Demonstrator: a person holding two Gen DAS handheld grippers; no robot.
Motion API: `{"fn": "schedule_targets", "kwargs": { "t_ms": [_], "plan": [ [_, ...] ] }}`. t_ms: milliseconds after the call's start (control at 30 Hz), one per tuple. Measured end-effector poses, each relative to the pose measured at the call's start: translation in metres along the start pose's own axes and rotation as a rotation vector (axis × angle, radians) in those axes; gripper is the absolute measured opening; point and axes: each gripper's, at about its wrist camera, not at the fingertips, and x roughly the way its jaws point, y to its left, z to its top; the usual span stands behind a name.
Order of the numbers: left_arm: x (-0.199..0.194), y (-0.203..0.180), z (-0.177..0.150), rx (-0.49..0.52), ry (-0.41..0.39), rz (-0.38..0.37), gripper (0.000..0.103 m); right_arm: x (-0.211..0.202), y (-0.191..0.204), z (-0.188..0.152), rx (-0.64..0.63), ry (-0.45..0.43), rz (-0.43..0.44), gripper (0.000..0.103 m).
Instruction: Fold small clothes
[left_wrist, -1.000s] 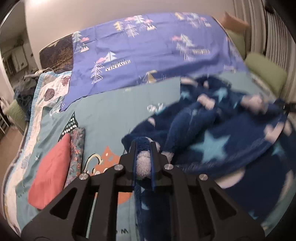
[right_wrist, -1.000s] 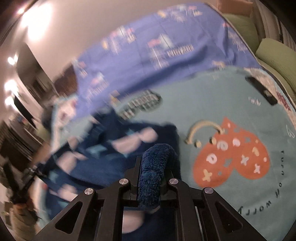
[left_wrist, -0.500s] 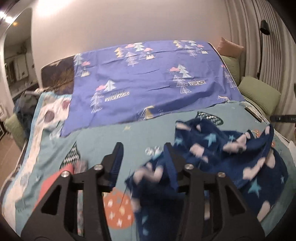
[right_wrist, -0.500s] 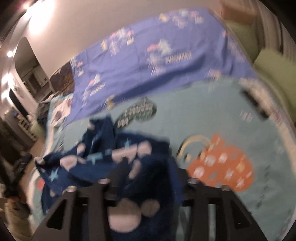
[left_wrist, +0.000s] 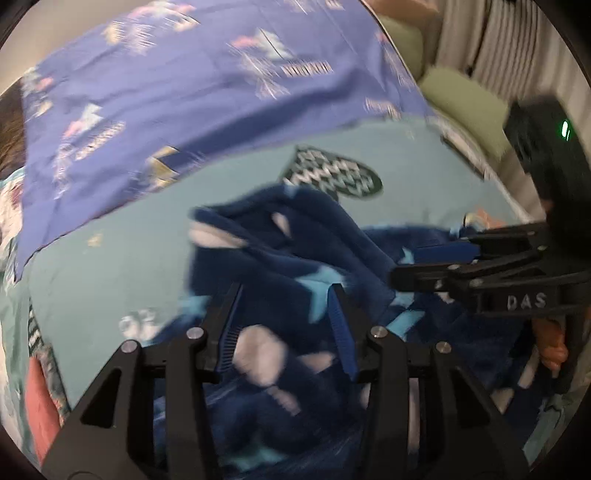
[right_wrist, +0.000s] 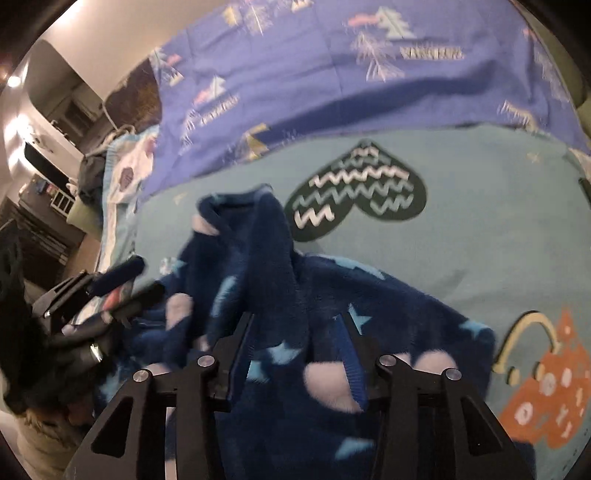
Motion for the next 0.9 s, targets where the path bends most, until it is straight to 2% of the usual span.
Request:
{"fn": "schedule_targets", "kwargs": {
  "t_ms": [133, 167, 200, 233, 267, 300, 367, 433, 467, 500, 533, 600, 633, 667, 700, 733, 767, 833, 867, 900],
  "plan": [
    [0.018, -0.017, 0.002, 0.025, 0.033, -0.03, 0.046, 0.018, -0.005, -0.002, 0.018, 0.061, 0.077, 0.045],
    [0.023, -0.021, 0.001, 0.043, 0.047, -0.025, 0.026, 0.02, -0.005, -0.003, 0.016, 0.063, 0.085, 0.045],
    [0.026, -0.023, -0.001, 0.054, 0.063, -0.016, 0.015, 0.022, -0.005, -0.004, 0.013, 0.065, 0.088, 0.045],
    [0.025, -0.025, -0.003, 0.058, 0.058, 0.007, 0.015, 0.026, -0.004, -0.004, 0.012, 0.07, 0.091, 0.044],
    [0.02, -0.025, -0.005, 0.066, 0.031, 0.034, 0.013, 0.029, -0.003, -0.005, 0.011, 0.071, 0.093, 0.028],
    [0.012, -0.024, -0.006, 0.071, 0.003, 0.062, 0.012, 0.03, -0.002, -0.004, 0.004, 0.073, 0.092, 0.007],
    [-0.01, -0.005, -0.009, 0.043, -0.051, 0.101, 0.012, 0.024, 0.006, -0.005, -0.023, 0.026, 0.053, 0.007],
    [-0.022, 0.019, -0.014, 0.001, -0.052, 0.107, 0.002, 0.005, 0.014, -0.007, -0.056, -0.063, 0.036, 0.006],
    [-0.024, 0.04, -0.018, -0.029, -0.05, 0.2, 0.0, -0.001, 0.013, -0.007, -0.055, -0.084, 0.027, 0.006],
    [-0.02, 0.056, -0.021, -0.066, -0.03, 0.248, 0.0, -0.004, 0.012, -0.006, -0.051, -0.093, 0.006, 0.006],
    [-0.013, 0.08, -0.028, -0.146, 0.019, 0.26, 0.0, -0.003, 0.007, -0.004, -0.042, -0.089, -0.045, 0.005],
    [-0.003, 0.107, -0.041, -0.248, 0.076, 0.238, 0.0, 0.007, -0.005, -0.003, -0.007, -0.069, -0.14, 0.004],
    [-0.001, 0.113, -0.046, -0.278, 0.084, 0.218, 0.0, 0.019, -0.014, -0.003, 0.025, -0.021, -0.13, 0.004],
    [-0.003, 0.118, -0.052, -0.313, 0.07, 0.163, 0.0, 0.025, -0.02, -0.005, 0.046, 0.017, -0.095, 0.005],
    [-0.008, 0.117, -0.053, -0.332, 0.049, 0.114, 0.001, 0.029, -0.024, -0.008, 0.062, 0.037, -0.067, 0.005],
    [-0.013, 0.115, -0.053, -0.343, 0.025, 0.071, 0.001, 0.027, -0.025, -0.01, 0.065, 0.021, -0.058, 0.006],
    [-0.021, 0.11, -0.049, -0.343, -0.008, 0.022, 0.003, 0.021, -0.023, -0.01, 0.056, -0.001, -0.046, 0.008],
    [-0.032, 0.09, -0.036, -0.3, -0.064, -0.036, 0.029, 0.009, -0.018, -0.007, 0.047, -0.039, 0.0, 0.009],
    [-0.037, 0.072, -0.027, -0.259, -0.095, -0.048, 0.052, 0.004, -0.014, -0.005, 0.047, -0.056, 0.01, 0.01],
    [-0.04, 0.06, -0.021, -0.227, -0.112, -0.038, 0.06, -0.002, -0.01, -0.004, 0.041, -0.076, 0.014, 0.011]
  ]
}}
